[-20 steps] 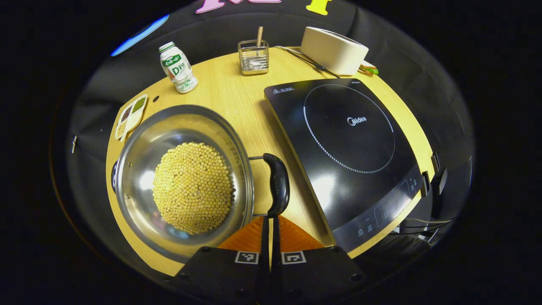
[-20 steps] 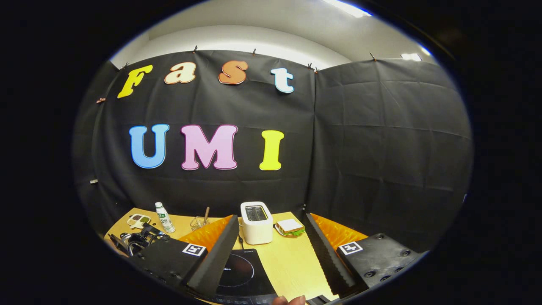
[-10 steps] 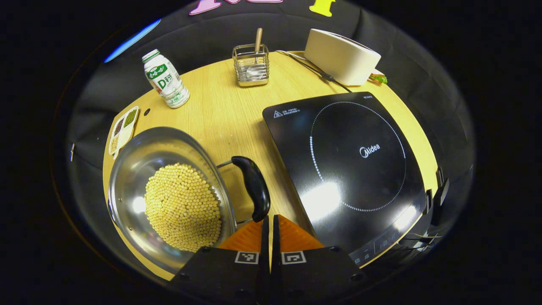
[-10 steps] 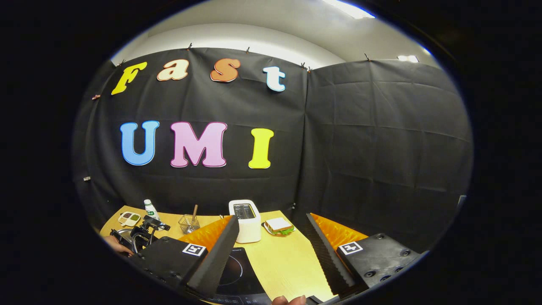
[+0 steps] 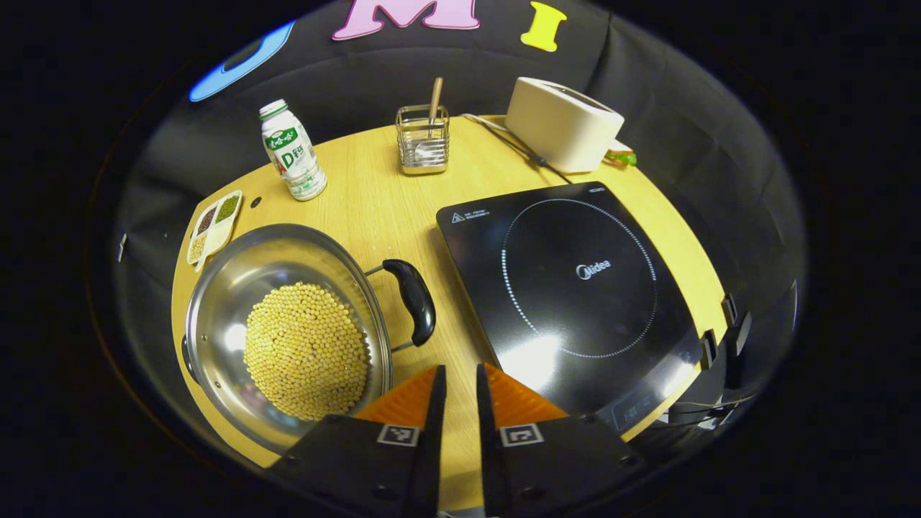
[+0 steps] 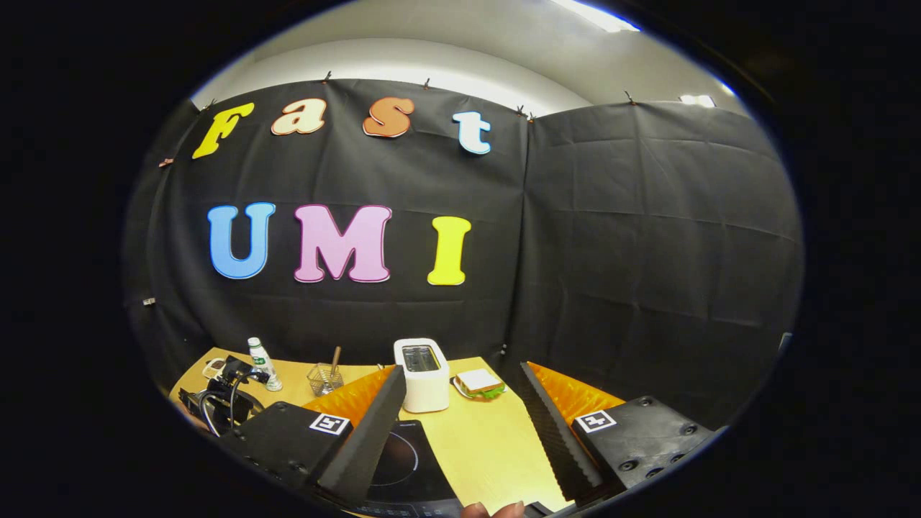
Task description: First push the handle of the pot to place it horizontally, then grasp the pot with both hands and set it on the induction cooktop.
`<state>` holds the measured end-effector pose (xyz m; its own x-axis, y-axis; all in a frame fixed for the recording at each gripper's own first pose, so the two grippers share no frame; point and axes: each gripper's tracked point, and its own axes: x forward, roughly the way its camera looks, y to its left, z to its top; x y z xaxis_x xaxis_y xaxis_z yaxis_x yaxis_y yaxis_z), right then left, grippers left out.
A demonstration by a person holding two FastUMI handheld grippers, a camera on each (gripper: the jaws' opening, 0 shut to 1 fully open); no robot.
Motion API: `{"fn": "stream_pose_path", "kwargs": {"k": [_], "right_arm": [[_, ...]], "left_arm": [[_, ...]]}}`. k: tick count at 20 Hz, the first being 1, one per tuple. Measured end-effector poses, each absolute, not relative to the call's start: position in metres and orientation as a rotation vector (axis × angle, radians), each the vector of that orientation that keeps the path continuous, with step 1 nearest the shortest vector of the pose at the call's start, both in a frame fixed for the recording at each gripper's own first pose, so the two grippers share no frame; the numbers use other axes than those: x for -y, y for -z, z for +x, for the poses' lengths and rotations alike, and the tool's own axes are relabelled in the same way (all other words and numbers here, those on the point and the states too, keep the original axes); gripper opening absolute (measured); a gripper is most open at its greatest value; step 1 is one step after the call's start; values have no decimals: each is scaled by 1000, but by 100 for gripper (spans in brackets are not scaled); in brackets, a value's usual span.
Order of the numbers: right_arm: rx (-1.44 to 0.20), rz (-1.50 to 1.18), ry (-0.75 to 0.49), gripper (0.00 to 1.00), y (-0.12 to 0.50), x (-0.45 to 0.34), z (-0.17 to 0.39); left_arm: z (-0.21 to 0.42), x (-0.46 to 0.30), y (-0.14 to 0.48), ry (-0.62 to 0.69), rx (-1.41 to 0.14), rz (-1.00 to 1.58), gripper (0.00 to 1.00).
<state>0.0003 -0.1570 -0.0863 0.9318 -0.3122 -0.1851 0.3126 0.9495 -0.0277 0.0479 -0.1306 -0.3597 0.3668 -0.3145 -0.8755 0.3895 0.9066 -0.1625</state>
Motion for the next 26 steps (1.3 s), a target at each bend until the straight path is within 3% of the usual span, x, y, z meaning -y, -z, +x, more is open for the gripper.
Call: {"fn": "stream_pose_path", "kwargs": {"k": [2, 3, 5, 9, 15, 26], "right_arm": [[-201, 19, 282, 98, 90, 140, 6], [-206, 24, 264, 98, 92, 130, 10], [-219, 32, 225, 98, 96, 110, 16], [-266, 55, 123, 98, 111, 61, 31], [-326, 60, -7, 98, 136, -5, 51], [-538, 67, -259, 99, 232, -124, 77]], "left_arm": [[41, 122, 342, 466, -1047, 98, 48], [37, 117, 332, 465, -1018, 98, 64], [34, 105, 310, 443, -945, 65, 82], [46, 59, 267, 358, -767, 16, 97], [54, -41, 247, 208, -654, -2, 97], [59, -178, 307, 16, -690, -66, 97]]}}
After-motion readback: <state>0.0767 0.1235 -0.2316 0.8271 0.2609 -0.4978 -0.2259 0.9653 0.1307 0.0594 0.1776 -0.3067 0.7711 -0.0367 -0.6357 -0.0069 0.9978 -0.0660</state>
